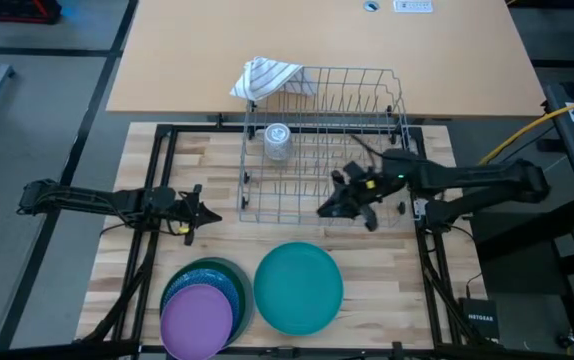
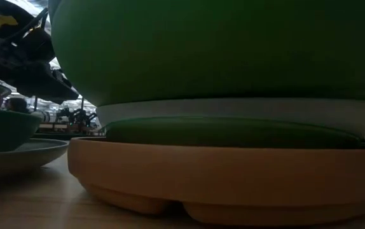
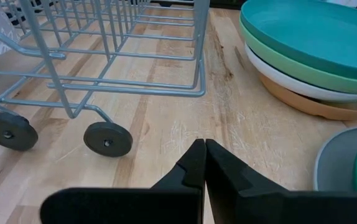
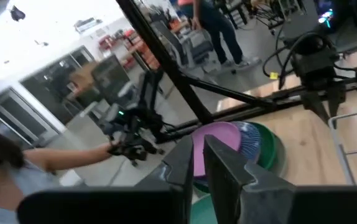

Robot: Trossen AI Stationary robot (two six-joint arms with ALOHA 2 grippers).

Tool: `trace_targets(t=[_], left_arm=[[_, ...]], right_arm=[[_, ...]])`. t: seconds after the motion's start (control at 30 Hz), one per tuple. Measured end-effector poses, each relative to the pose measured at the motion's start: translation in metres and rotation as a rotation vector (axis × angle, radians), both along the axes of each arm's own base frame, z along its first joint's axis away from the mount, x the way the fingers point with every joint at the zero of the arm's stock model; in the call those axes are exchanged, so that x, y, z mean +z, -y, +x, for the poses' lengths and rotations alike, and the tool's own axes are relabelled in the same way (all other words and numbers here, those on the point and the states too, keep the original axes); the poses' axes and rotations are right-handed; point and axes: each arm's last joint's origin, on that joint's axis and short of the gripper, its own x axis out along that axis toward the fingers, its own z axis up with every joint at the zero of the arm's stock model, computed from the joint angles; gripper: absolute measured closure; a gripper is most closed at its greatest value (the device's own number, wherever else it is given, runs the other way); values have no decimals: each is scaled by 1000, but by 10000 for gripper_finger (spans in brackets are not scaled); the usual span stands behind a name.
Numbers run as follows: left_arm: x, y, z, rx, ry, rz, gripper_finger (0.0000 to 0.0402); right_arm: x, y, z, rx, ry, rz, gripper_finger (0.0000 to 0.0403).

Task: Sort dishes
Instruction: Put the blue plate in the dishwasher rack

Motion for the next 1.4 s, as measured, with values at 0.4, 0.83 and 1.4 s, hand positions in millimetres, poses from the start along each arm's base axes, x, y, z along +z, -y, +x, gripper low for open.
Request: trace_targets(t=[0.4, 0.83, 1.4], left_arm=[[0, 0, 0, 26, 1, -65, 402], [0, 0, 0, 27, 2, -66, 402], [5, 0, 2, 62, 57, -162, 402]], right_arm=[[-24, -21, 16, -11, -345, -95, 359], [-25, -123, -17, -163, -414, -172, 359], [-79, -154, -2, -466, -960, 555, 359]])
